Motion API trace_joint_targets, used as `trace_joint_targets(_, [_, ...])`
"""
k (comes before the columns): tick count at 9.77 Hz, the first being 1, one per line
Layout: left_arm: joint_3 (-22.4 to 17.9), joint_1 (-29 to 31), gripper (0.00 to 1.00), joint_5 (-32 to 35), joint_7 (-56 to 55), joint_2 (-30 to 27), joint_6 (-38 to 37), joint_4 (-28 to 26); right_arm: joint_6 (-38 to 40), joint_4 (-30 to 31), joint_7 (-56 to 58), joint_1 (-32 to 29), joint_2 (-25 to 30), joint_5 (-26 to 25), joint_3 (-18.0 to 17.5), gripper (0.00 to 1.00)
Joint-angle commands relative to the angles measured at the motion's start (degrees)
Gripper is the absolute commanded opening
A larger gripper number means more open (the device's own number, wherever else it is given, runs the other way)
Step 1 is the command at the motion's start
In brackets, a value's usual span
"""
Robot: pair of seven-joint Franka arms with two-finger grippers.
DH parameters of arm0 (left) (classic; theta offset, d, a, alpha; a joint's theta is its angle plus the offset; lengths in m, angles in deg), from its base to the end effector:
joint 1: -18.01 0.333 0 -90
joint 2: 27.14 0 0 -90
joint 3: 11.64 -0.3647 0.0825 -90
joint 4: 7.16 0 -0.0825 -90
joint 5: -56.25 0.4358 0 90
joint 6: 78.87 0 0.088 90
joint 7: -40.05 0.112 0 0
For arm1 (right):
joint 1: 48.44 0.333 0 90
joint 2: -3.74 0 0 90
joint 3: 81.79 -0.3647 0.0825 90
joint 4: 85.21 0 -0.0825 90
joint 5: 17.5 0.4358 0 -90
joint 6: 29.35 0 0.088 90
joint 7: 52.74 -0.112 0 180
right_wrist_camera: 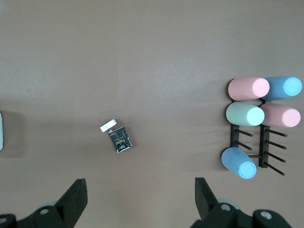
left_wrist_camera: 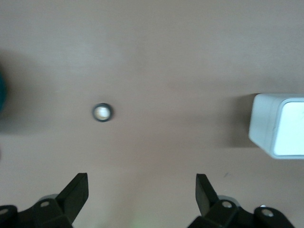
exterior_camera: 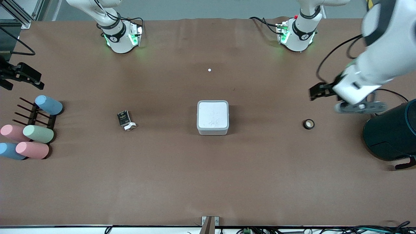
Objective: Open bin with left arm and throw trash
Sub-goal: 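Move the left gripper to the white bin while the right gripper reaches the package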
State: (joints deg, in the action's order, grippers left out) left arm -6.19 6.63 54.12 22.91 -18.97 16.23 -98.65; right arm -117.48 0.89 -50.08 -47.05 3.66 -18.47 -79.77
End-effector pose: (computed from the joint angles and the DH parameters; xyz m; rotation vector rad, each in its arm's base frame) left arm 0.6276 -0.1898 0.5724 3.1132 0.0165 -0.1406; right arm 0.6040 -0.0086 0.7000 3.1228 0.0540 0.0524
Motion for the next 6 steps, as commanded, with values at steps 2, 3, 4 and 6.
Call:
trace_joint_targets(2, [-0.1, -7.7, 0.65, -0.5, -7.9, 5.2, 6.4, -1.1, 0.0, -0.1, -0.5, 5.9, -2.1, 0.6, -0.1, 1.0])
trace_joint_targets(3, [0.0, -8.7, 0.43, -0.6, -9.6, 7.2, 7.8, -1.1, -0.2, 0.0, -0.5, 7.8, -2.7, 0.6, -0.1, 1.0])
trace_joint_targets(4, [0.3, -10.8, 0.2, -0.6, -11.4, 8.8, 9.6, -1.0, -1.2, 0.0, -0.4, 10.1, -4.7, 0.7, -0.1, 1.0])
trace_joint_targets(6, [0.3, -14.9, 0.0, -0.5, -13.5, 12.2, 14.0, -0.8, -3.4, 2.9, 0.7, 11.8, -5.7, 2.9, -0.3, 1.0])
